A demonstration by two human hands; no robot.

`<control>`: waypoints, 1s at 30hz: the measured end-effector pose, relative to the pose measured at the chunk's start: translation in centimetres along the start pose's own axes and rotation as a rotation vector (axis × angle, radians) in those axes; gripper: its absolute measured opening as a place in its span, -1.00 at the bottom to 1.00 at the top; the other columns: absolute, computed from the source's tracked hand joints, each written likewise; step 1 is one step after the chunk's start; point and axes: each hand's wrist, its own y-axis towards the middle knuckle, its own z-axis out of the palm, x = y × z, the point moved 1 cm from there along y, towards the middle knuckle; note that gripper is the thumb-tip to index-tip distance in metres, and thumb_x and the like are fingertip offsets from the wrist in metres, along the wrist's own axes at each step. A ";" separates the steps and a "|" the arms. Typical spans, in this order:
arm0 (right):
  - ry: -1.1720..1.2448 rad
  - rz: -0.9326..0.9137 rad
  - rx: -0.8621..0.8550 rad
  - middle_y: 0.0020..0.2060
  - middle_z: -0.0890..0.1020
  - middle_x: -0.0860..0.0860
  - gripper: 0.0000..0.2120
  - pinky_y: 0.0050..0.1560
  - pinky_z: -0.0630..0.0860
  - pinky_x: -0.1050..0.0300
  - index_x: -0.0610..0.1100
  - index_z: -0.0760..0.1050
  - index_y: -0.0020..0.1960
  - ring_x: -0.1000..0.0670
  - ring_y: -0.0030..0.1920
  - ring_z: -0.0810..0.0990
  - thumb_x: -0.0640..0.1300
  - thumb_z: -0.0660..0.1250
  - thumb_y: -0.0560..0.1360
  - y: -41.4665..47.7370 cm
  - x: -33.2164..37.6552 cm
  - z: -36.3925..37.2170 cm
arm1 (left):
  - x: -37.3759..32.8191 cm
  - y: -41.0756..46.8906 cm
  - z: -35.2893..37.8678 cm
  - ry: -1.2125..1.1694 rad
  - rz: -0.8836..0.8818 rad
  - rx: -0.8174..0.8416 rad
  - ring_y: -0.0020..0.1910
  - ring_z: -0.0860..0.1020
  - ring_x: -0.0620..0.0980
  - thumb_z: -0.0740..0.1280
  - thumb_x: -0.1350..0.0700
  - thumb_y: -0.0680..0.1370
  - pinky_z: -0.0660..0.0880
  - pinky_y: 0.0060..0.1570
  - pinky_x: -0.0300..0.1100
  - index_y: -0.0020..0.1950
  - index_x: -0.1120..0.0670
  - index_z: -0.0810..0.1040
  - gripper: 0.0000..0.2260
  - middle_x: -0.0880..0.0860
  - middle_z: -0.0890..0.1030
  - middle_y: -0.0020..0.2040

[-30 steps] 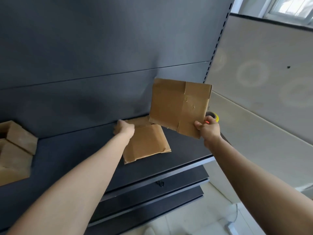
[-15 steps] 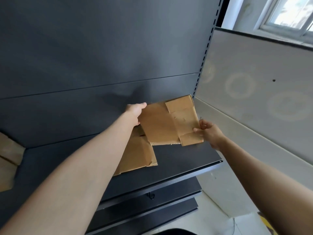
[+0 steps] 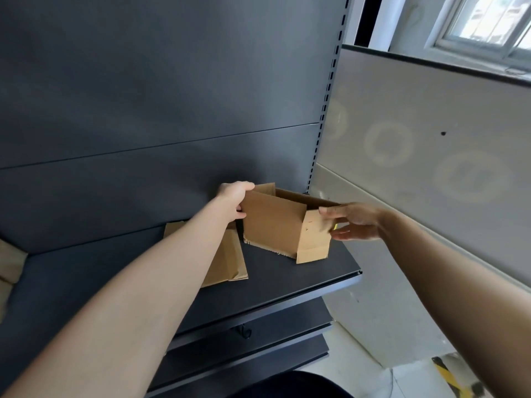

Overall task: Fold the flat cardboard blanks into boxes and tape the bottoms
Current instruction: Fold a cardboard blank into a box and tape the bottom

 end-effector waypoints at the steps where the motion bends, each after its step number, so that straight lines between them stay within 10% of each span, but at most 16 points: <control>1: 0.011 -0.010 0.001 0.19 0.51 -0.14 -0.31 0.31 0.41 -0.02 -0.21 0.41 0.29 -0.14 0.24 0.48 0.04 0.48 0.25 -0.1 0.2 -0.1 | 0.1 -0.2 0.1 0.024 -0.015 0.000 0.29 0.40 0.22 0.41 0.07 0.50 0.45 0.19 0.13 0.37 0.12 0.38 -0.53 0.15 0.41 0.33; 5: -0.045 -0.003 -0.123 0.19 0.52 -0.13 -0.29 0.20 0.53 -0.03 -0.15 0.49 0.22 -0.14 0.16 0.55 0.26 0.50 0.23 0.6 0.7 0.3 | 0.4 -0.7 -0.1 0.187 -0.003 -0.022 0.29 0.41 0.21 0.42 -0.03 0.49 0.41 0.20 0.13 0.40 0.11 0.34 -0.46 0.14 0.41 0.33; 15: 0.010 -0.017 -0.255 0.00 0.58 -0.10 -0.49 0.22 0.52 -0.04 -0.23 0.47 0.23 -0.06 -0.07 0.60 0.02 0.49 0.41 1.6 2.2 2.5 | 0.0 -2.4 -1.0 0.410 -0.112 0.023 0.18 0.47 0.21 0.40 -0.06 0.51 0.61 -0.06 0.01 0.32 0.10 0.37 -0.52 0.18 0.44 0.22; 21: -0.066 -0.016 -0.219 0.25 0.50 -0.12 -0.39 0.26 0.49 -0.10 -0.19 0.40 0.31 -0.15 0.23 0.51 -0.05 0.54 0.35 1.7 2.8 3.6 | 0.5 -3.3 -1.7 0.431 -0.130 0.047 -0.03 0.54 0.10 0.36 -0.08 0.53 0.58 -0.33 -0.21 0.21 0.13 0.45 -0.62 0.14 0.51 0.09; 30: -0.111 -0.012 -0.148 0.20 0.54 -0.10 -0.38 0.22 0.50 -0.08 -0.16 0.41 0.27 -0.14 0.17 0.55 -0.13 0.59 0.29 1.8 3.8 5.3 | 0.9 -4.0 -4.1 0.564 -0.169 0.059 -0.27 0.42 -0.08 0.42 -0.03 0.49 0.31 -0.58 -0.37 -0.12 0.14 0.54 -0.76 0.08 0.53 -0.13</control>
